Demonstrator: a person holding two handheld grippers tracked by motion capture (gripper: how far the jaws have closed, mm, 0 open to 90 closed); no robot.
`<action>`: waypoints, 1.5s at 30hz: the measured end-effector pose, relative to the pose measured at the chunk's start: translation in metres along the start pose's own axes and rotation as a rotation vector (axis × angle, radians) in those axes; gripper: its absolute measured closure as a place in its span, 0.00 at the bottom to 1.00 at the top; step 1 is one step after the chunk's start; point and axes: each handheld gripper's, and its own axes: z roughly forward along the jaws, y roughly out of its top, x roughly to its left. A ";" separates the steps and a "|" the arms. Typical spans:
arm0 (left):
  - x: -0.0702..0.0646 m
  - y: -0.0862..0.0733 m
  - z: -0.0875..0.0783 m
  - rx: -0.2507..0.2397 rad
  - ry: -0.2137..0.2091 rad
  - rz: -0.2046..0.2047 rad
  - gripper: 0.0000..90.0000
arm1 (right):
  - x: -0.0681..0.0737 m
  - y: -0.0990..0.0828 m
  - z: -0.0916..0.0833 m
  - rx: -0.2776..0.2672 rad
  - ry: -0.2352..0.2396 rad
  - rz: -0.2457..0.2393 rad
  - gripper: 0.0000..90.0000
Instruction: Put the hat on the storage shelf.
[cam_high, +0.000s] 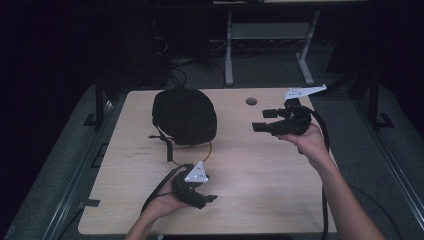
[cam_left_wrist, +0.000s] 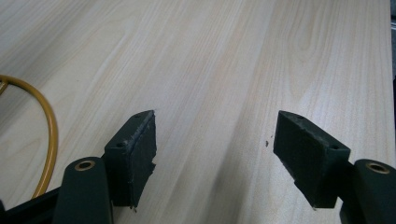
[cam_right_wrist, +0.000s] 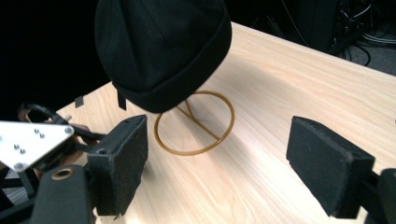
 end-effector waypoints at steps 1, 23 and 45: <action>-0.001 0.000 0.001 -0.002 0.000 -0.003 0.33 | 0.000 -0.003 -0.001 0.002 -0.002 0.004 0.22; -0.003 -0.001 0.005 0.013 -0.007 0.010 0.33 | -0.006 -0.055 -0.020 0.016 -0.020 0.043 0.21; -0.003 -0.001 0.007 0.016 -0.004 0.010 0.33 | -0.010 -0.104 -0.034 0.034 -0.041 0.086 0.20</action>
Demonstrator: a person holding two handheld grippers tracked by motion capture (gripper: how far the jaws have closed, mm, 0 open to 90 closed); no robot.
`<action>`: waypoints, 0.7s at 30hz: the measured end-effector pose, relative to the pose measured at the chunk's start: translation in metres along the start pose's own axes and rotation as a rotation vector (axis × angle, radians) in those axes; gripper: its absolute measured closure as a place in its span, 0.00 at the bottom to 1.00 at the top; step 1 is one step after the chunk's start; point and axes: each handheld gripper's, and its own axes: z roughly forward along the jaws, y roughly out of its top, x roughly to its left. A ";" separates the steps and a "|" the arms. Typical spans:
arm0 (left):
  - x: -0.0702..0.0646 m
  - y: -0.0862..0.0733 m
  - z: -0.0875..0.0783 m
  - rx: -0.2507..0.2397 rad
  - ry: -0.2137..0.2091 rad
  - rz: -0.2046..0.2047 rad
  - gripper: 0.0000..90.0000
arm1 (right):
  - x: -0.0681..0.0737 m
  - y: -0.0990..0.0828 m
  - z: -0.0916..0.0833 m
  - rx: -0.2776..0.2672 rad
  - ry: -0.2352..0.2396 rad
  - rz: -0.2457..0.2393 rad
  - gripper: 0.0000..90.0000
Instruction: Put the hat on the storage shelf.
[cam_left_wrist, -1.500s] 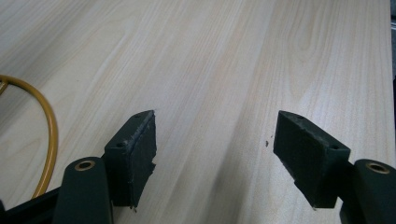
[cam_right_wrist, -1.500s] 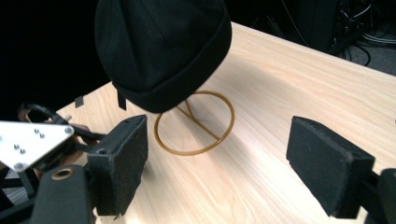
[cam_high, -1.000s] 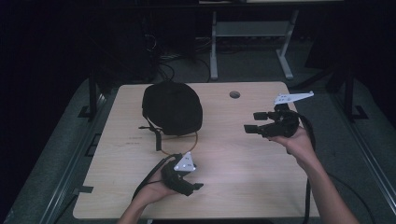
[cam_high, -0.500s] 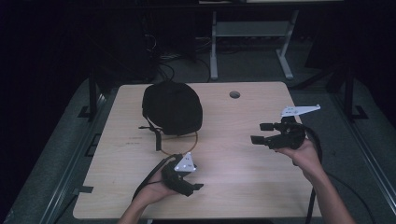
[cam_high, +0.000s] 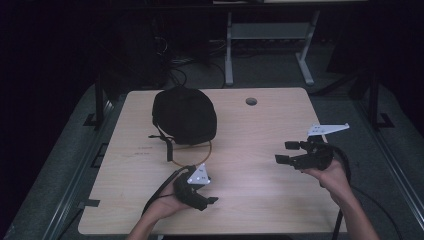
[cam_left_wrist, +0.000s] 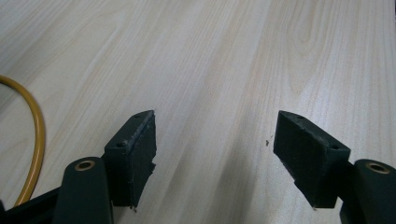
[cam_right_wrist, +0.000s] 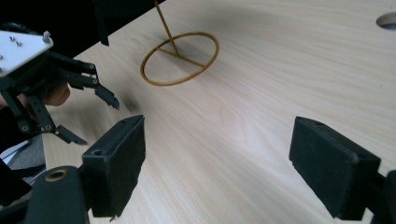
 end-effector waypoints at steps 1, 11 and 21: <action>0.000 0.000 0.000 -0.003 0.003 0.002 0.33 | 0.000 -0.003 0.000 0.003 -0.001 0.003 0.20; 0.000 -0.001 0.001 0.007 -0.004 0.001 0.33 | -0.001 -0.030 0.000 0.027 -0.003 0.016 0.20; 0.000 -0.001 0.002 0.017 -0.010 0.008 0.33 | -0.002 -0.051 -0.005 0.023 -0.013 0.036 0.20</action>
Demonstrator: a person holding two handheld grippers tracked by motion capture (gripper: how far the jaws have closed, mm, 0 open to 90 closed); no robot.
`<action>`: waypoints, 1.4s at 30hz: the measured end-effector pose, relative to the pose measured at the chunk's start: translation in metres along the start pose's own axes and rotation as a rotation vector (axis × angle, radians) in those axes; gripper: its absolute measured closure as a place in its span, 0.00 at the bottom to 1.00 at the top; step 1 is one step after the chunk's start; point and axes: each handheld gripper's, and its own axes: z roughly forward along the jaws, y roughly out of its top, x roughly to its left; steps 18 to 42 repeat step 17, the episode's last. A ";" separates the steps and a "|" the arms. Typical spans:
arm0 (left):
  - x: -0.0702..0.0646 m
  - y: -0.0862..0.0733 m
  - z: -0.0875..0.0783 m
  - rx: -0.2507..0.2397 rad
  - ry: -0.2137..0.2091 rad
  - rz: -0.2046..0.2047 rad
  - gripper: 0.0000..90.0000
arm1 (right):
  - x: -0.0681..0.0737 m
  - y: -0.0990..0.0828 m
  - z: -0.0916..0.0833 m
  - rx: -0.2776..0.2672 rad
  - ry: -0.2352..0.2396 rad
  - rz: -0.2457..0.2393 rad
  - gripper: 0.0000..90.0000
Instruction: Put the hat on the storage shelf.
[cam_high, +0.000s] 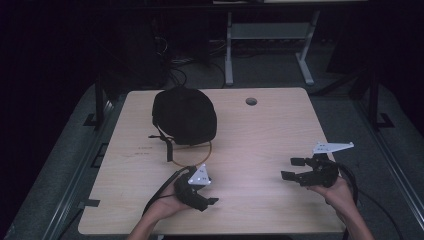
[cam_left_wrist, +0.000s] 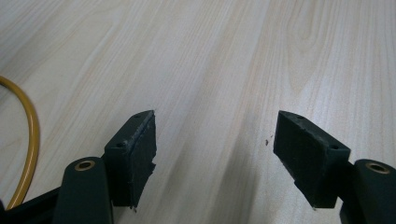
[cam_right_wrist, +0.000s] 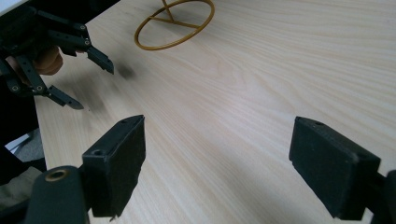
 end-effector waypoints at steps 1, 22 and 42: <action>0.000 0.000 0.000 -0.003 -0.002 -0.001 0.33 | 0.000 -0.002 -0.001 0.000 0.001 0.005 0.20; -0.001 0.001 0.004 0.007 -0.015 0.010 0.33 | 0.023 -0.047 -0.005 -0.037 -0.051 -0.032 0.19; -0.001 0.001 0.004 0.007 -0.015 0.010 0.33 | 0.023 -0.047 -0.005 -0.037 -0.051 -0.032 0.19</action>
